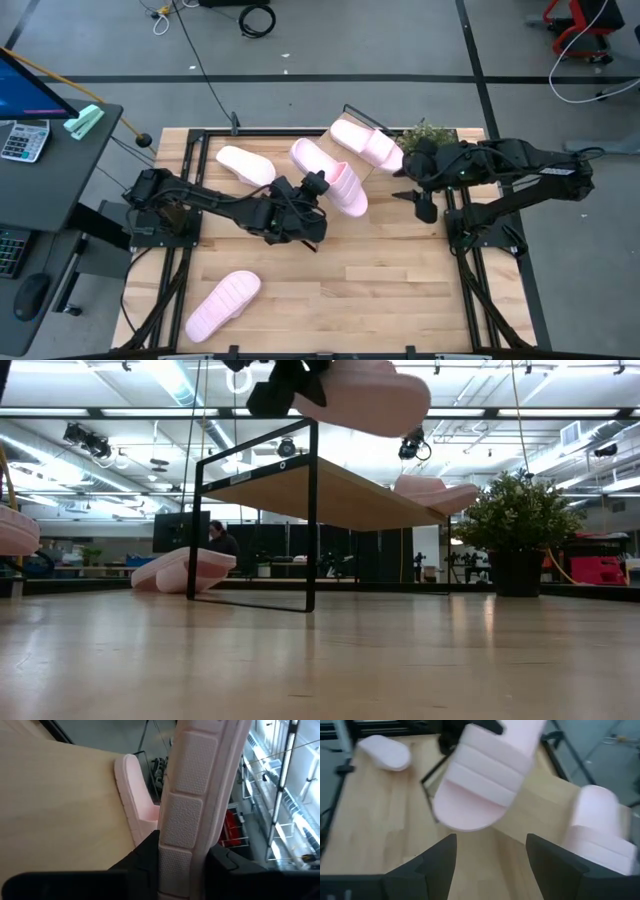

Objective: Pick and place slides into the shelf
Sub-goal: Put the top right pink slide on the shelf

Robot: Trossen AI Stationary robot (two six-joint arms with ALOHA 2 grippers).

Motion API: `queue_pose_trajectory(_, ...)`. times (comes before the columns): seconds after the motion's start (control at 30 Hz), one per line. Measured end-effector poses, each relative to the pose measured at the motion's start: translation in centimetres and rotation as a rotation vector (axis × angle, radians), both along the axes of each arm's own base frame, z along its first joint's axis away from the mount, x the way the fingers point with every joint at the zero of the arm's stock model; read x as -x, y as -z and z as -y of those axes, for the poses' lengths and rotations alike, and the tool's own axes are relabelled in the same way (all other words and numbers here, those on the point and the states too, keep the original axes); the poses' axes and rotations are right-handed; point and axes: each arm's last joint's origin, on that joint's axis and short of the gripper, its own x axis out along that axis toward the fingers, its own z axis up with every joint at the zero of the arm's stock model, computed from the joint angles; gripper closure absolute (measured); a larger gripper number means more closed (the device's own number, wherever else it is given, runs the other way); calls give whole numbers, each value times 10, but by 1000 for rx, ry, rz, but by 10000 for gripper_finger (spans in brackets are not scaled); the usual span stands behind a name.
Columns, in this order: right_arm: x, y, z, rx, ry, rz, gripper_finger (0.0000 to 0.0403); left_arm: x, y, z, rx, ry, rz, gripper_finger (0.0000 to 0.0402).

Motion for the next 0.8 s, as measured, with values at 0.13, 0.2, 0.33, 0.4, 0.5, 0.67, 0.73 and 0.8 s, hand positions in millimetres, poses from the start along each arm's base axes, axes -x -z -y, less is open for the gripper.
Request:
queue_pose_trajectory(0.13,0,0,-7,29,-154,-10,159,0,0,-1,0,-5,2,298)
queue_pose_trajectory(0.2,1,0,-14,75,-273,-13,161,0,-1,-3,10,-15,26,304)
queue_pose_trajectory(0.33,-3,3,-28,243,-475,-30,164,-2,-3,-7,27,-31,77,308)
queue_pose_trajectory(0.4,-8,7,-34,367,-531,-57,165,-4,-5,-9,31,-35,104,304)
queue_pose_trajectory(0.5,-20,15,-42,544,-545,-126,165,-6,-8,-10,40,-36,141,296)
queue_pose_trajectory(0.67,-44,31,-47,740,-408,-258,166,-9,-12,-11,38,-27,165,302)
queue_pose_trajectory(0.73,-51,37,-49,749,-410,-284,167,-9,-14,-11,39,-28,182,307)
queue_pose_trajectory(0.8,-58,43,-52,753,-420,-309,168,-10,-15,-13,29,-23,175,308)
